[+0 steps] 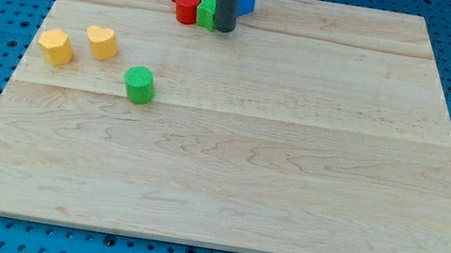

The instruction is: Move the green circle closer to the blue triangle

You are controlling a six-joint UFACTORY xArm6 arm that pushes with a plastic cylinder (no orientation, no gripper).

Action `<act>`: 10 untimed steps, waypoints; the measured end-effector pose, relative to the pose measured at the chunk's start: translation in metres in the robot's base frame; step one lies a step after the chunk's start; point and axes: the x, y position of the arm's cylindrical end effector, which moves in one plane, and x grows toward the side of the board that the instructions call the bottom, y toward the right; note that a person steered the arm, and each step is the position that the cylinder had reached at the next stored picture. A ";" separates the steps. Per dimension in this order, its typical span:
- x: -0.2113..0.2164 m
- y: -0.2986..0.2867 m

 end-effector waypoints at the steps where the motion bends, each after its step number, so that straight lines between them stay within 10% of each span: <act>1: 0.016 -0.003; 4: -0.007 -0.011; 8: 0.197 -0.066; 10: 0.124 -0.084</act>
